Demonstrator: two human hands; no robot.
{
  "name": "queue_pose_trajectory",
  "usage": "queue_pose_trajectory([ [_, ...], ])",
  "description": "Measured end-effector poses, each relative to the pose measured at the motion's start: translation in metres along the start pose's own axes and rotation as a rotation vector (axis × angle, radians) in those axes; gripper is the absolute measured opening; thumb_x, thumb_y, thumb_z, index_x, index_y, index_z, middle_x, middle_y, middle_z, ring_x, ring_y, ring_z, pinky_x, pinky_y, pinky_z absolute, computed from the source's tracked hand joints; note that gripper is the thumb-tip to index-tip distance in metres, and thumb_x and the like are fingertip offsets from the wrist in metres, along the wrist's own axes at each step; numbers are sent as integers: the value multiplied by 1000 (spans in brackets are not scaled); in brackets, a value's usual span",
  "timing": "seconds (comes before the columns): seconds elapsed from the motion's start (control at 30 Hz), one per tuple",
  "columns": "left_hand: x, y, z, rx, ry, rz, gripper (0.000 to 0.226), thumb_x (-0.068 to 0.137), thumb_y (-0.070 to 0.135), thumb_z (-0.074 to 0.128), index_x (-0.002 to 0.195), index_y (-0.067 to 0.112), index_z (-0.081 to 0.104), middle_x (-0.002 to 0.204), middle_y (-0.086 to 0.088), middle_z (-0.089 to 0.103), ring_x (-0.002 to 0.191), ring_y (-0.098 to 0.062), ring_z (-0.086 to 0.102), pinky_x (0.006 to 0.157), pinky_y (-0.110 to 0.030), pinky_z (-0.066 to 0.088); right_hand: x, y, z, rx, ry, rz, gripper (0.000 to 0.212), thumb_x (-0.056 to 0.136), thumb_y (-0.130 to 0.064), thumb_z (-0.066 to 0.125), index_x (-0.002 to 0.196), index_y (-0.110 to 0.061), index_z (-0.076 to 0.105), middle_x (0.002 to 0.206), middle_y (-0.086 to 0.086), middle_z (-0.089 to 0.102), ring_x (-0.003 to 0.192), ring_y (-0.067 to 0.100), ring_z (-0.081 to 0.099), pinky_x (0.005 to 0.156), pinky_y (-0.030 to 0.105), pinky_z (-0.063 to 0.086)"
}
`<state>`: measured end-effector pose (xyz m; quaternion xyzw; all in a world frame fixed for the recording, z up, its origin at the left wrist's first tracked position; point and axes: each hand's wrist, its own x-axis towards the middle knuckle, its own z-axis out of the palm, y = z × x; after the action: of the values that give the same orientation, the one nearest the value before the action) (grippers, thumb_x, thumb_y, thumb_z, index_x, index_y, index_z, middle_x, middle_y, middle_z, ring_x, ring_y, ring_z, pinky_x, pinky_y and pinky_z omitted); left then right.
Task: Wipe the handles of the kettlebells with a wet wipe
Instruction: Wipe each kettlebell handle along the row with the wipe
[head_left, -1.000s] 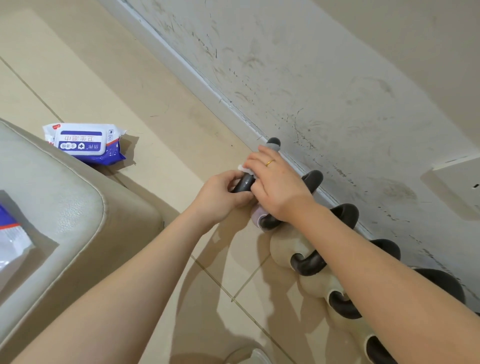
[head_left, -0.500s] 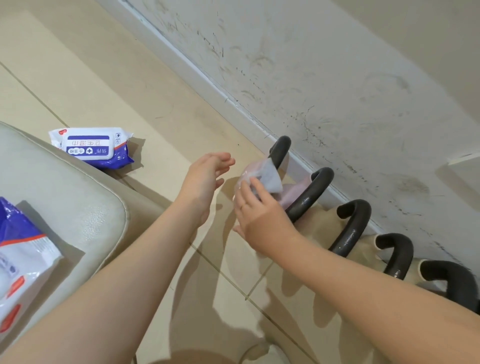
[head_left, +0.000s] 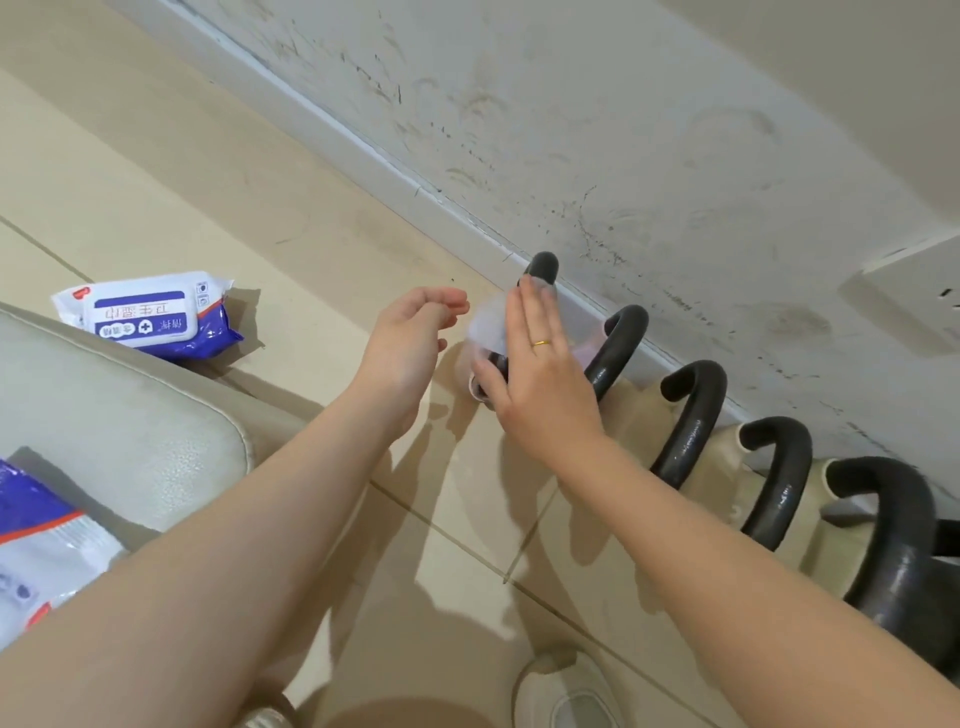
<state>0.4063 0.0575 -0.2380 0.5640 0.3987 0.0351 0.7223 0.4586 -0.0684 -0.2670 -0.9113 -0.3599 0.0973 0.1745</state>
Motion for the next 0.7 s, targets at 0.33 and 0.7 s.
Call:
queue_pose_trajectory([
  [0.33, -1, -7, 13, 378, -145, 31, 17, 92, 12, 46, 94, 15, 63, 87, -1, 63, 73, -14, 56, 54, -10, 41, 42, -22, -2, 1322, 166, 1159, 78, 63, -80, 44, 124, -32, 53, 107, 5, 70, 92, 23, 69, 77, 36, 53],
  [0.7, -2, -9, 18, 502, -133, 59, 22, 85, 6, 58, 105, 14, 63, 83, -1, 60, 72, -19, 54, 52, -21, 37, 28, -23, -19, 1569, 305, 1131, 50, 91, -60, 32, 104, -23, 64, 91, 2, 70, 63, 12, 66, 49, 24, 44],
])
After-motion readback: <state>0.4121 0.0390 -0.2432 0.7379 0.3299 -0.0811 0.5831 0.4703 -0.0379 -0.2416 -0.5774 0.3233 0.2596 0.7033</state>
